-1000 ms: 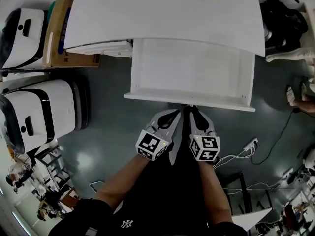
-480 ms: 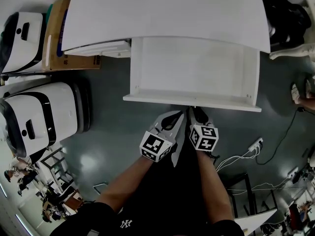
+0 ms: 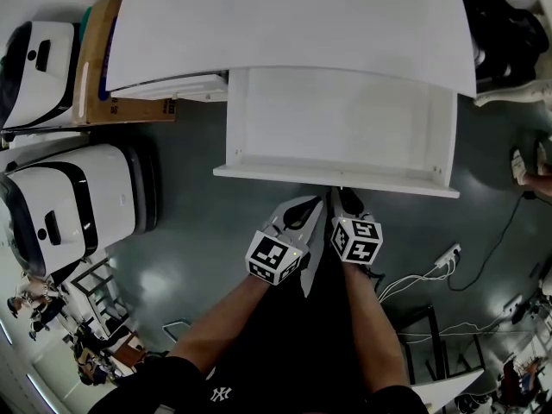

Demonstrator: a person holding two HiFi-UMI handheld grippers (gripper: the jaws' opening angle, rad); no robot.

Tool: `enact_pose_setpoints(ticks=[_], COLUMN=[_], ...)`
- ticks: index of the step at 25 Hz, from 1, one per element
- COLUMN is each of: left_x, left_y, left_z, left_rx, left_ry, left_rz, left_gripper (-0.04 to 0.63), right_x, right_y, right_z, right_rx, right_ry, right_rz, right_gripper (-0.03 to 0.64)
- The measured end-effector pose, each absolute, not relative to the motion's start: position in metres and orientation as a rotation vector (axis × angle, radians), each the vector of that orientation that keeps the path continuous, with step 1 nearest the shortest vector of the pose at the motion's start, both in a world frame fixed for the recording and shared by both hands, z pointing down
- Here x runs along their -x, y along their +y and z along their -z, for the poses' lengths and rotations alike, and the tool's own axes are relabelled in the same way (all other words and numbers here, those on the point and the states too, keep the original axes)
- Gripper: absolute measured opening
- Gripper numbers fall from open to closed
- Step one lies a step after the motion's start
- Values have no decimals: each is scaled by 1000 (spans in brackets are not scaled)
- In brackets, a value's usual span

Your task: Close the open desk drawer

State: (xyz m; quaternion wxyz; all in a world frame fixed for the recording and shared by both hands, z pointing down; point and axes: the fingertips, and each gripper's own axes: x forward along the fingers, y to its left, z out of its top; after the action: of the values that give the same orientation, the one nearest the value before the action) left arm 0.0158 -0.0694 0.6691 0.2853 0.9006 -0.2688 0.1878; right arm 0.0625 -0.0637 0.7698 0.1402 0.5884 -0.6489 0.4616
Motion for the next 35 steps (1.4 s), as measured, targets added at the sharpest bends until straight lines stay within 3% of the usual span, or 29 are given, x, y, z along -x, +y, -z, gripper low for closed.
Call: enact_pose_setpoints(ticks=[35], left_x=[-60], left_y=[-174], left_z=[-672], left_rx=[-2329], left_ry=[-872], left_rz=[-472], left_gripper=[0], right_x=[-96], right_y=[-189], right_z=[-770], right_rx=[-1617], right_ry=[-1933], right_rz=[-1319], right_gripper=[100])
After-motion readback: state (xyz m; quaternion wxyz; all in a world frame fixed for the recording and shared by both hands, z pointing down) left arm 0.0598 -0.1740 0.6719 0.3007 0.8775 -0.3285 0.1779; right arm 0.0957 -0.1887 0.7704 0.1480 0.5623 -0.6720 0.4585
